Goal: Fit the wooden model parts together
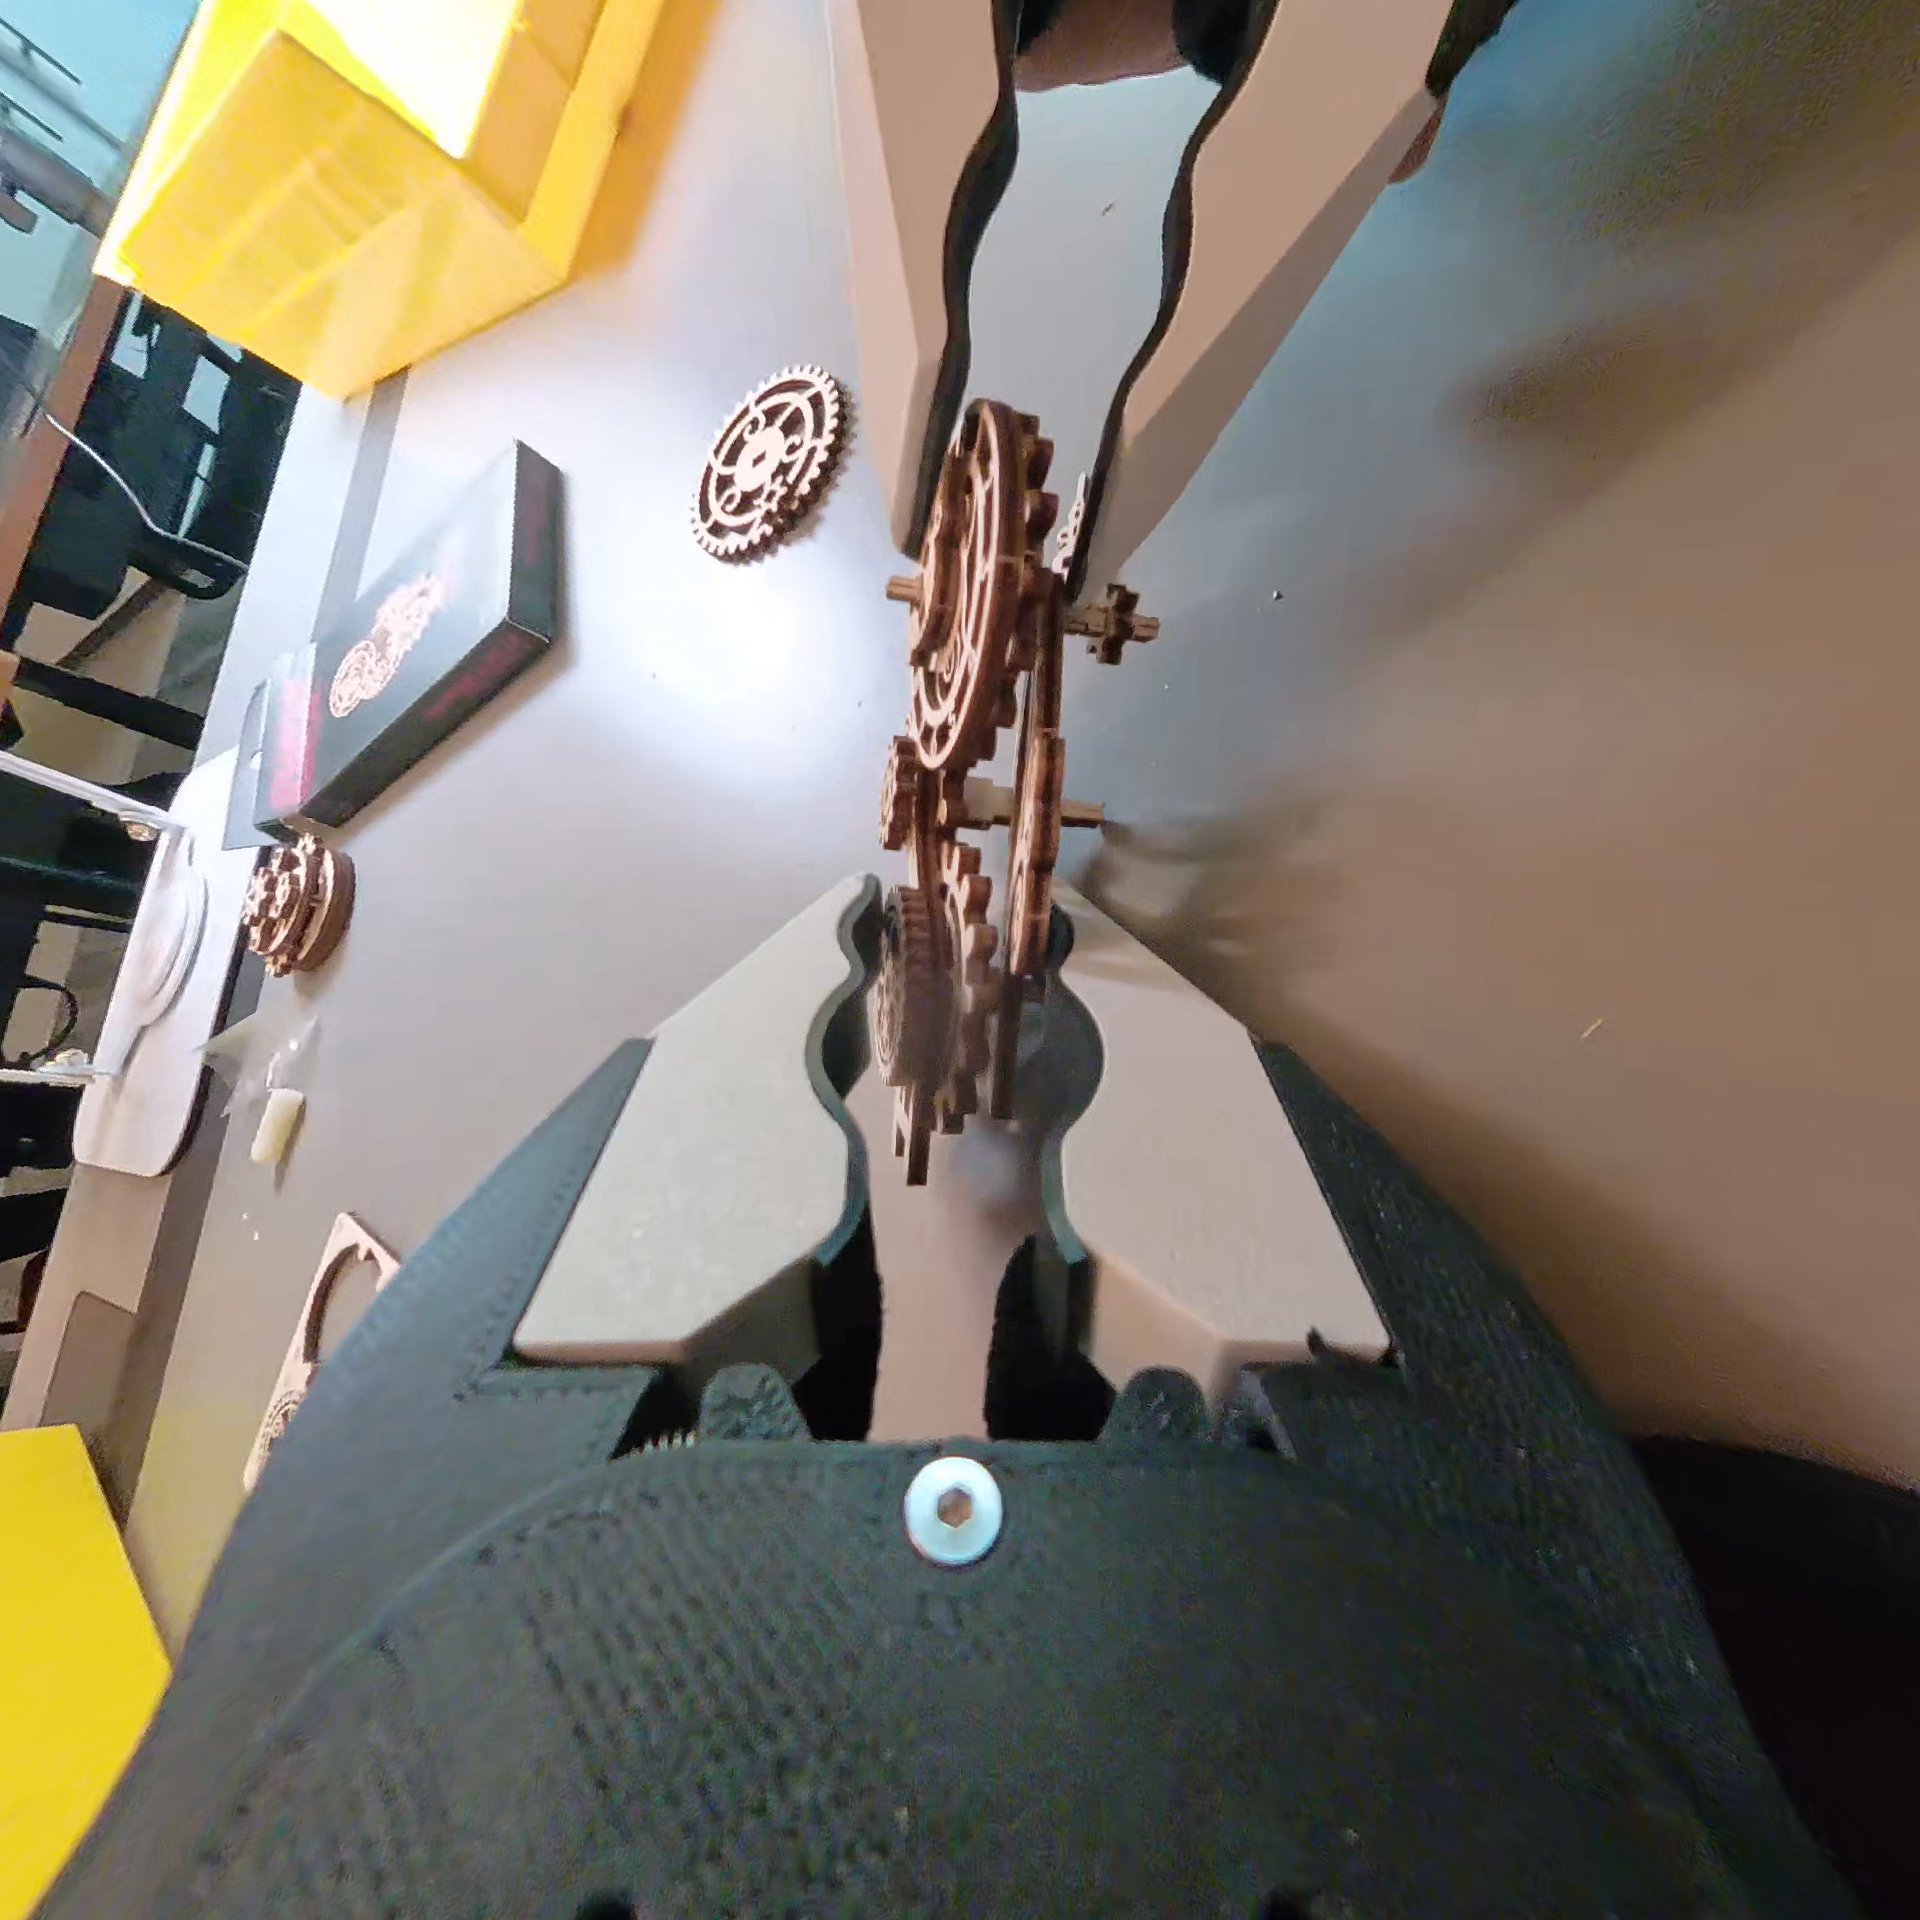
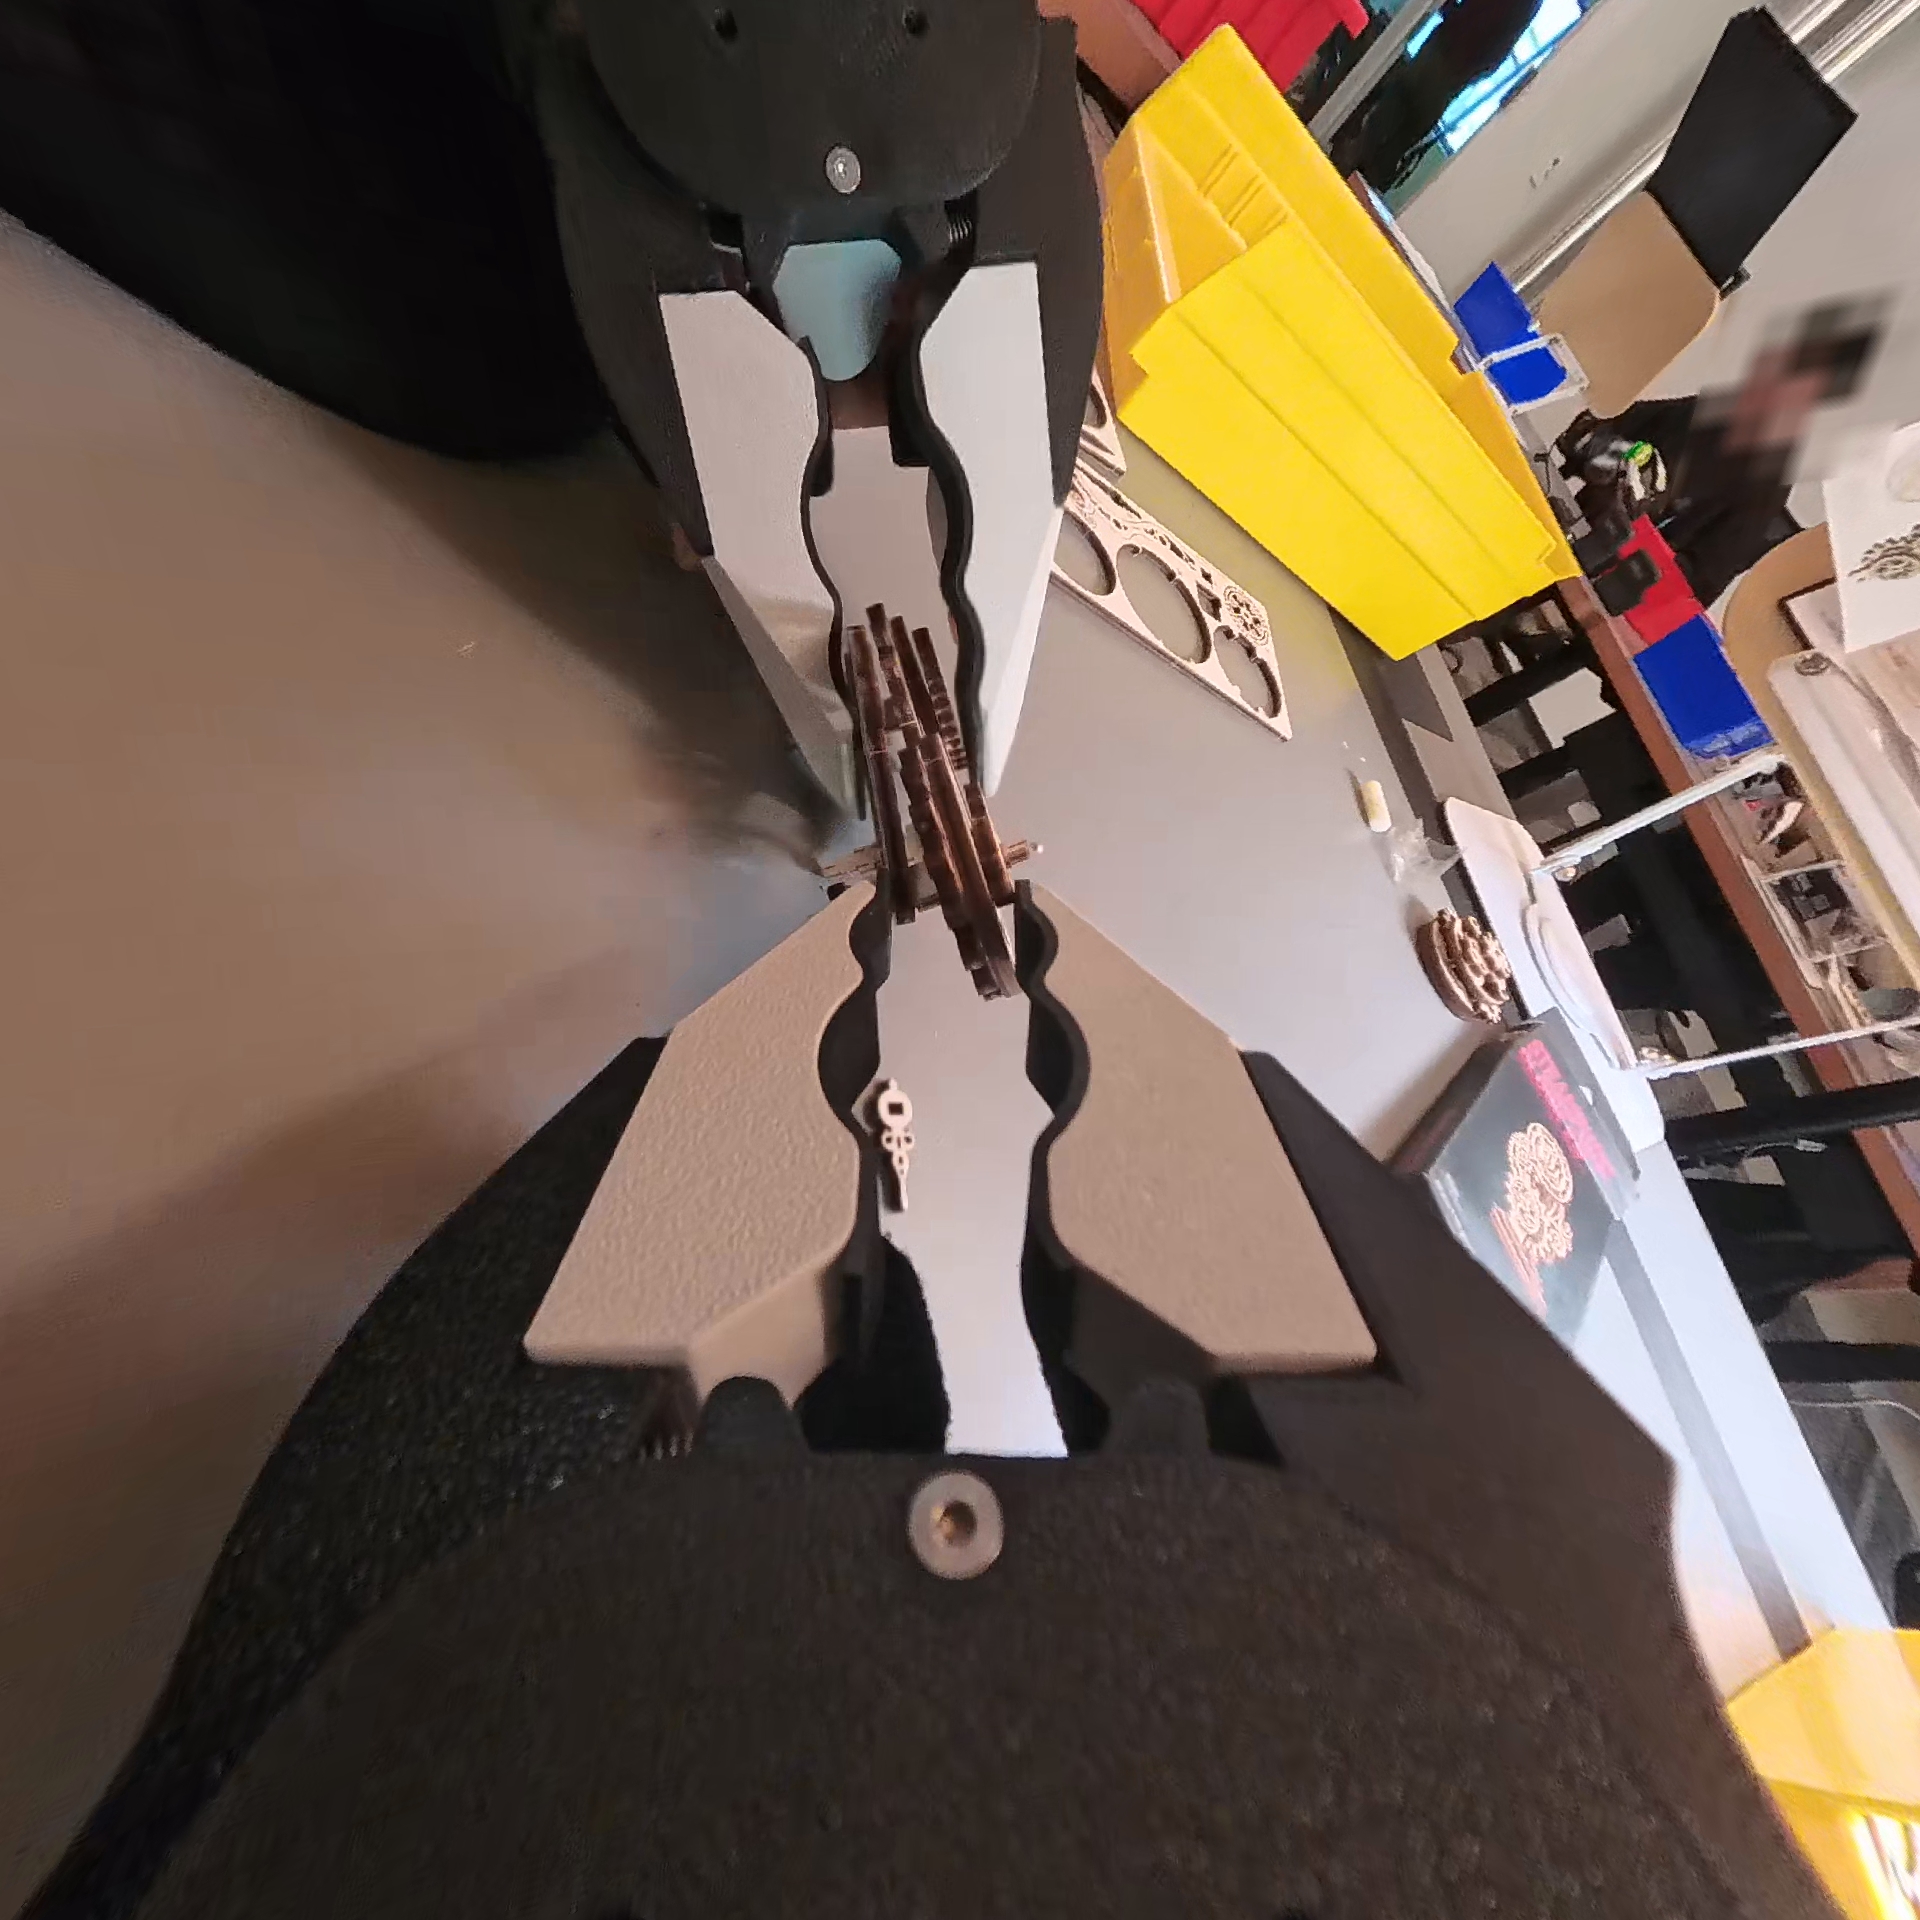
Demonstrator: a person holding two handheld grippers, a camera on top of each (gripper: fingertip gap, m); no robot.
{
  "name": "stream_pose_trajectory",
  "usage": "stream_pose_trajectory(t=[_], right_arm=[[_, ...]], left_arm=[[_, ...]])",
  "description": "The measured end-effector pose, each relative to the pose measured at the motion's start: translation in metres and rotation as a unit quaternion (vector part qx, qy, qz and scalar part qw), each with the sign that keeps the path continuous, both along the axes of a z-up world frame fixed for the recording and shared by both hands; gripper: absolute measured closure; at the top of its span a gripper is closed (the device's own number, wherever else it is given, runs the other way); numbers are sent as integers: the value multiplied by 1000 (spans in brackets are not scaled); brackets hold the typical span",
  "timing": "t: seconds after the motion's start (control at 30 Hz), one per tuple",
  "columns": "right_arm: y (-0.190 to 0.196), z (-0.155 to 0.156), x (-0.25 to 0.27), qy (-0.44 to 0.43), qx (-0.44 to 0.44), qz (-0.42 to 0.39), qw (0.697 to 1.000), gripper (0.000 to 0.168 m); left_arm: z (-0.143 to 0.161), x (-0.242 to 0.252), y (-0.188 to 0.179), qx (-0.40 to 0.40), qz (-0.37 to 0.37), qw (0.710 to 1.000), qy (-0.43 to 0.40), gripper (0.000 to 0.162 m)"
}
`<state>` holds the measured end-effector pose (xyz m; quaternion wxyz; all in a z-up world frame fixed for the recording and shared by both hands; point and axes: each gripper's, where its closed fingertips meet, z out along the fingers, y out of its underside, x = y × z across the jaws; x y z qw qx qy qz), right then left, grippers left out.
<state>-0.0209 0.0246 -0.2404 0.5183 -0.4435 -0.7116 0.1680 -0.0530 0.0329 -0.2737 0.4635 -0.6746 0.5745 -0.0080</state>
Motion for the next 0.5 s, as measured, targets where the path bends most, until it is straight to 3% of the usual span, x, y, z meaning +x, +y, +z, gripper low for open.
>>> stream_pose_trajectory(t=[0.27,0.5], right_arm=[[9,2,3,17,-55,-38,998,142],[22,-2,27,-37,-29,-95,994,147]], left_arm=[[2,-6,3,15,17,1000,8,138],[9,-8,4,46,17,999,14,138]])
